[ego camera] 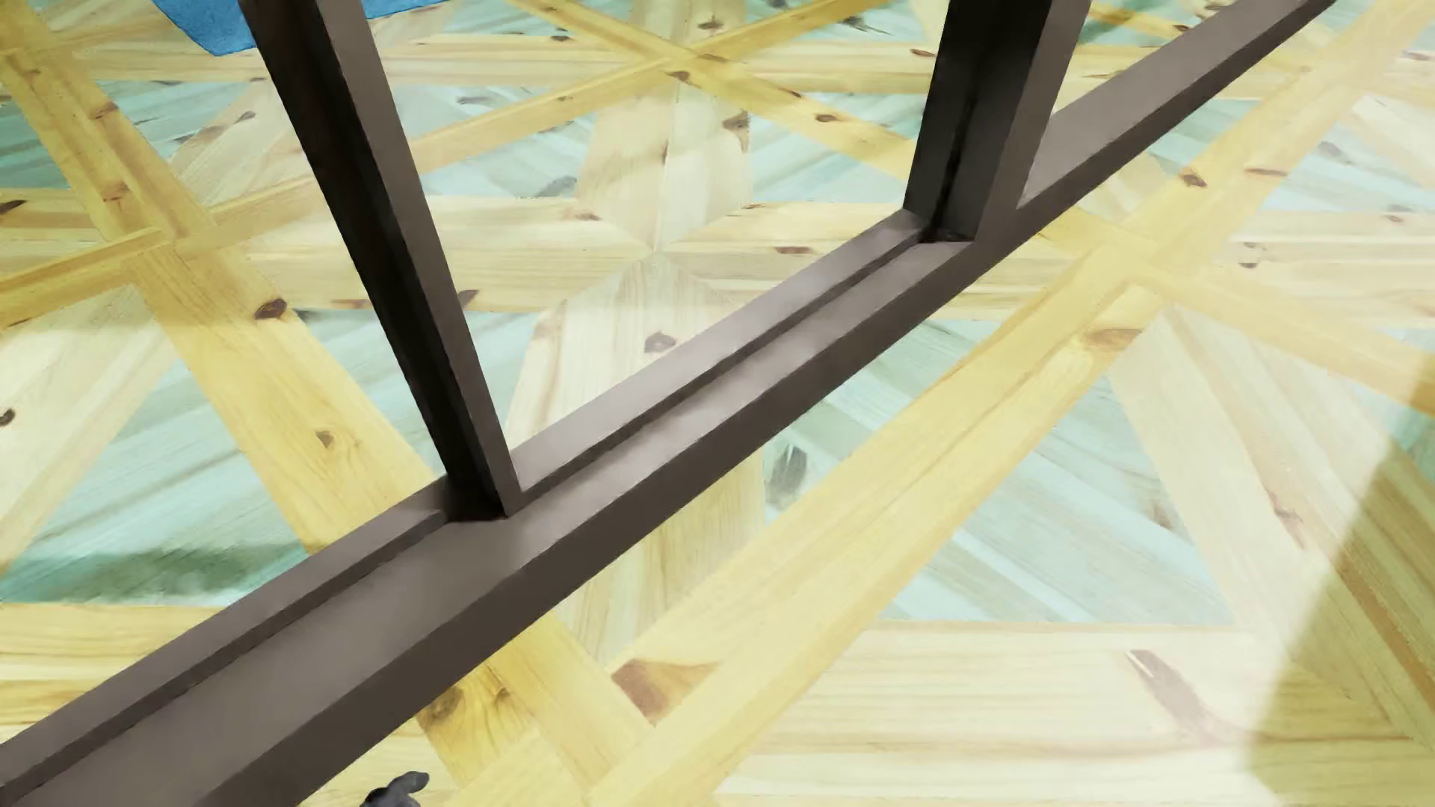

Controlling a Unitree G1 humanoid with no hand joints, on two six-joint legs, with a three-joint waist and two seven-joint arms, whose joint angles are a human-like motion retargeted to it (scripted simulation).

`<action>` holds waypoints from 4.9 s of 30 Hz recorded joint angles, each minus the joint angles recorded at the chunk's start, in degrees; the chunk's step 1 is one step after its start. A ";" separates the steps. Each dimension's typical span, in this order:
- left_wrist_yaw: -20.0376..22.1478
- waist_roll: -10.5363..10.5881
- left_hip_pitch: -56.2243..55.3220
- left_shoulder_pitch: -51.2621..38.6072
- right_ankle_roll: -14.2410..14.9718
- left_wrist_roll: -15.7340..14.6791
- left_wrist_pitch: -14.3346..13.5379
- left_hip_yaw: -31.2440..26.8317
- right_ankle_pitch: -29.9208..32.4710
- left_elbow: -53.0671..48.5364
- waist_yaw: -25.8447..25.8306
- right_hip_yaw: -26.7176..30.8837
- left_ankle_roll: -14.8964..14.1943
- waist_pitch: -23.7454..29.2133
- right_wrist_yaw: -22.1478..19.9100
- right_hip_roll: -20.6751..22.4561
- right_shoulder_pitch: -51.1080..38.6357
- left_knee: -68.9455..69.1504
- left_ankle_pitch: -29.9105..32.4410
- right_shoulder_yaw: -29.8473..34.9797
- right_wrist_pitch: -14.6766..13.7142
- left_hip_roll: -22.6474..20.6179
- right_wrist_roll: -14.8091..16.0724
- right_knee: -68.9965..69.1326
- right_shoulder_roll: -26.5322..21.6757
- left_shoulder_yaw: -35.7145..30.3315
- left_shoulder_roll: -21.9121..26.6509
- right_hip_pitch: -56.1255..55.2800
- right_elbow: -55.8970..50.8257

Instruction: Move towards table

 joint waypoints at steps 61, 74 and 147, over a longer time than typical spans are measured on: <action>-7.24 -3.96 -4.99 3.86 -4.10 7.77 -5.39 -3.66 1.65 1.77 1.77 -10.51 10.49 2.61 -5.15 -17.48 0.08 -32.70 -21.44 10.33 4.50 -21.94 19.21 31.52 -6.32 -0.85 2.67 -19.51 -0.48; -5.30 2.03 -5.04 -0.88 -6.51 12.36 -7.76 0.87 1.39 -0.18 -0.38 -9.66 -1.70 3.67 -8.08 2.04 -5.93 9.34 1.97 -5.76 9.33 -8.24 20.09 3.14 -2.06 -10.77 -3.64 -11.50 -1.91; -4.09 -3.89 10.91 -7.16 7.65 7.74 -10.87 3.49 3.41 1.81 -0.97 -5.62 5.74 0.58 4.66 -3.21 2.80 -40.88 -23.84 7.28 -1.64 -18.41 3.06 -18.38 -4.44 -8.77 -2.56 -16.40 0.87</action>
